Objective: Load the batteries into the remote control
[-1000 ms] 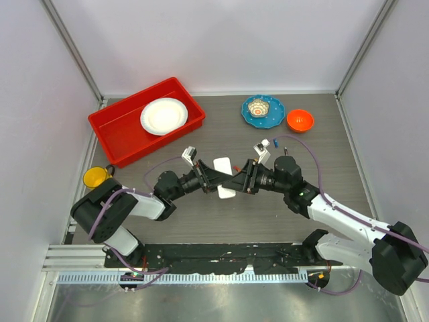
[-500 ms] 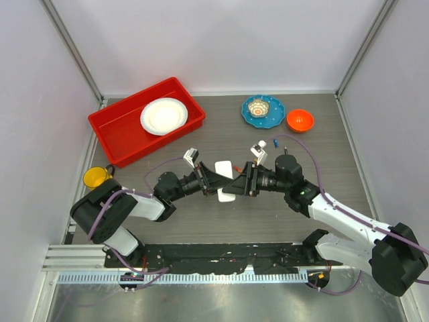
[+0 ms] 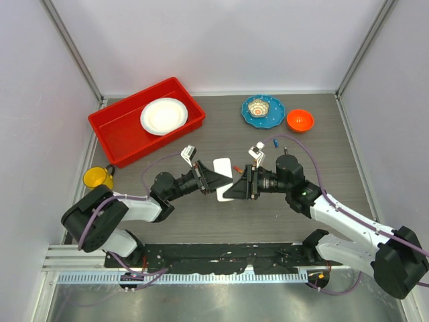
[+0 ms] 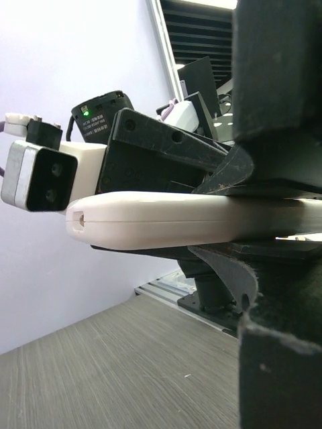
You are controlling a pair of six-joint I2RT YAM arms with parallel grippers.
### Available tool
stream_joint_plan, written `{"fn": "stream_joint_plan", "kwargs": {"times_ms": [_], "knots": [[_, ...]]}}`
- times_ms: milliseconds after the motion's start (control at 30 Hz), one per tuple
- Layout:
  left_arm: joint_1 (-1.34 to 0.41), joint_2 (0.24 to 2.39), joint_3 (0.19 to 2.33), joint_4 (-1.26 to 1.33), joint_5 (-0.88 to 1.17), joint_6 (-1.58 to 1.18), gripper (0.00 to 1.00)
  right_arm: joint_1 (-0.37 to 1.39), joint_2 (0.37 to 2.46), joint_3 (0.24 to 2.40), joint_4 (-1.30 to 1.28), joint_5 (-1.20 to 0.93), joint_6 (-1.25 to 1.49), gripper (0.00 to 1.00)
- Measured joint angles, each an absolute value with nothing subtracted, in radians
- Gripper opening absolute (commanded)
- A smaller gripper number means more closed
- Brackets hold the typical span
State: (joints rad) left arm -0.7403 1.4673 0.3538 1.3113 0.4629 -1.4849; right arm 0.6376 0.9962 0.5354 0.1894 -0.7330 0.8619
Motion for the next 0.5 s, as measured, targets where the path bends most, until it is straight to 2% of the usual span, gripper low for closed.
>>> {"fn": "stream_joint_plan", "kwargs": {"times_ms": [333,500], "knots": [[-0.740,1.450,0.354,1.291,0.445,-1.471,0.00,0.638,0.992,0.535,0.189,-0.735,0.865,0.50],[-0.740,1.450,0.354,1.285,0.444,-1.461,0.00,0.638,0.992,0.532,0.202,-0.736,0.878,0.51]]}}
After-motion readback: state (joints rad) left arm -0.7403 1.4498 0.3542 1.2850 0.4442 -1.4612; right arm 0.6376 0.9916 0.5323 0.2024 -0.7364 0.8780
